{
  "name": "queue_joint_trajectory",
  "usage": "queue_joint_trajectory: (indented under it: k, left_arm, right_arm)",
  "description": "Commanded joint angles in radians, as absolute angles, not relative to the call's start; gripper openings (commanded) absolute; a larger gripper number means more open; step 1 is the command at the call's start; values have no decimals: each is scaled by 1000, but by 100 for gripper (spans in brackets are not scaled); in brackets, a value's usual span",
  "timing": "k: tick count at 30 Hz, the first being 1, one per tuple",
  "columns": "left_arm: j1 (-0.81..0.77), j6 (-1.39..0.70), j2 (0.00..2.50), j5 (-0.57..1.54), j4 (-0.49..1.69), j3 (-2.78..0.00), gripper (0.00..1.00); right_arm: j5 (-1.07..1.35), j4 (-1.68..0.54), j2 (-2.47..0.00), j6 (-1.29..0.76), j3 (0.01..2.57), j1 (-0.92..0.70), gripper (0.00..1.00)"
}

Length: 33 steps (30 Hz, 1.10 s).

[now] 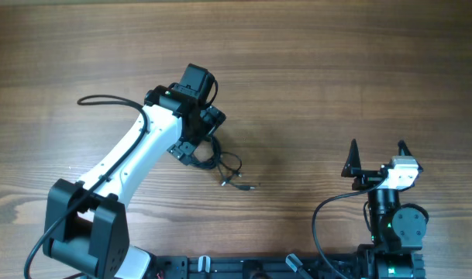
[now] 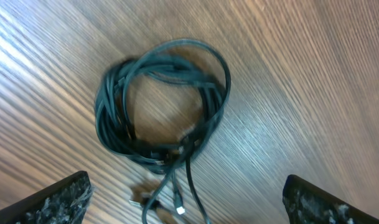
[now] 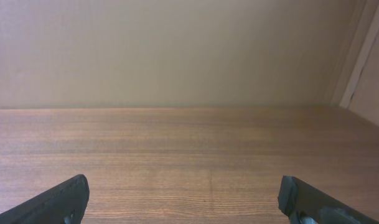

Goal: Untangle cables
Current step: 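Move the left gripper over the black cable bundle and lower onto it, then close the left gripper on the cable loops and lift the bundle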

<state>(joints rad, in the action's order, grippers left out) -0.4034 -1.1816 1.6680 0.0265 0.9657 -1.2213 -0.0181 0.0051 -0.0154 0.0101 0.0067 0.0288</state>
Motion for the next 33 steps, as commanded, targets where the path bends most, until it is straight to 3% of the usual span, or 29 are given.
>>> queue_joint_trajectory:
  k: [1, 7, 11, 15, 16, 17, 18, 24, 30, 33]
  left_arm:
    - [-403, -1000, 1664, -117, 1016, -1215, 83]
    - [-399, -1060, 1666, -150, 1030, -1129, 79]
    - [-400, -1143, 1666, -56, 893, -997, 77]
    - [-411, -1221, 1666, -20, 744, -874, 52]
    - [-412, -1221, 1666, -20, 724, -856, 34]
    - [-412, -1221, 1666, -20, 714, -844, 24]
    - [-412, -1220, 1666, -28, 713, -838, 4]
    - [-366, -973, 1585, -60, 754, -907, 4]
    - [-347, -733, 1332, -46, 734, -1008, 4]
    - [-347, -680, 1217, -46, 729, -1007, 4]
  right_arm:
    - [-5, 8, -5, 23, 5, 25, 100]
    - [-5, 8, -5, 24, 5, 25, 100]
    - [-5, 8, -5, 24, 5, 25, 100]
    - [-5, 8, -5, 23, 5, 25, 100]
    - [-5, 8, -5, 23, 5, 25, 100]
    - [-5, 8, -5, 23, 5, 25, 100]
    - [-5, 8, -5, 23, 5, 25, 100]
    - [-5, 8, -5, 23, 5, 25, 100]
    - [-10, 10, -5, 32, 5, 25, 100]
    - [-46, 12, -5, 227, 5, 26, 100]
